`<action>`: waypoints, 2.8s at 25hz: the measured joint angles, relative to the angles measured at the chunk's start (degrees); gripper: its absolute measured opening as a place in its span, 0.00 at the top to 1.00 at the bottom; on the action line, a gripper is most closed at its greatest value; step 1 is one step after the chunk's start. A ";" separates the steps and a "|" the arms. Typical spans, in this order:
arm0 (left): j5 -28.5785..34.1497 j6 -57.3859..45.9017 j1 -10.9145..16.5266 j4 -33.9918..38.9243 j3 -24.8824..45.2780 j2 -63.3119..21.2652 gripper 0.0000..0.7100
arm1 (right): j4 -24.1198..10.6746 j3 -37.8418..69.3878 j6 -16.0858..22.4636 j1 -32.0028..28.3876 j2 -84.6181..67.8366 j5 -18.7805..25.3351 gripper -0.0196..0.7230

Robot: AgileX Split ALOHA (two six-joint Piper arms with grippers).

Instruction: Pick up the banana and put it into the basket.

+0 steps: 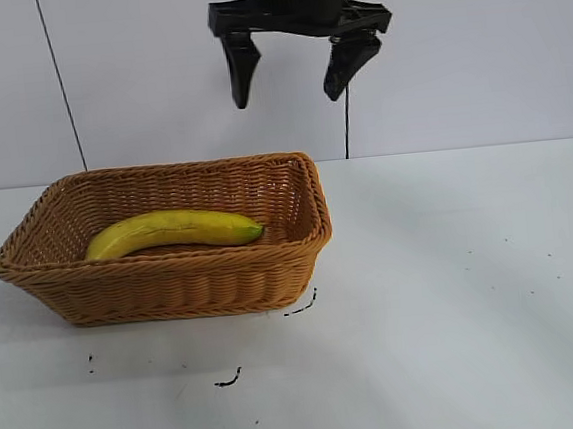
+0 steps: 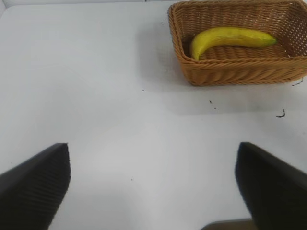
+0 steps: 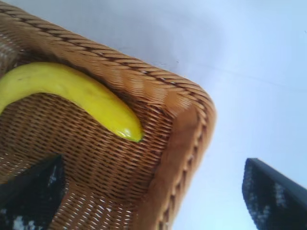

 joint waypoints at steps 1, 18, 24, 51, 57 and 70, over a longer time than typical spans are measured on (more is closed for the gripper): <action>0.00 0.00 0.00 0.00 0.00 0.00 0.02 | -0.06 0.00 0.00 -1.45 0.00 0.00 0.04; 0.00 0.00 0.00 0.00 0.00 0.00 0.02 | 0.50 11.74 -2.43 -14.41 -3.52 -0.02 0.04; 0.00 0.00 0.00 0.00 0.00 0.00 0.02 | 0.53 26.30 -4.15 -14.41 -14.43 -0.08 0.04; 0.06 0.00 0.00 0.00 0.00 0.00 0.02 | 1.59 91.34 -9.29 -14.41 -78.60 -7.47 0.04; 0.06 0.00 0.00 0.00 0.00 0.00 0.02 | 1.85 97.11 -9.29 -14.41 -90.83 -10.25 0.04; 0.06 0.00 0.00 0.00 0.00 0.00 0.02 | 1.98 97.36 -9.29 -14.41 -119.64 -10.62 0.04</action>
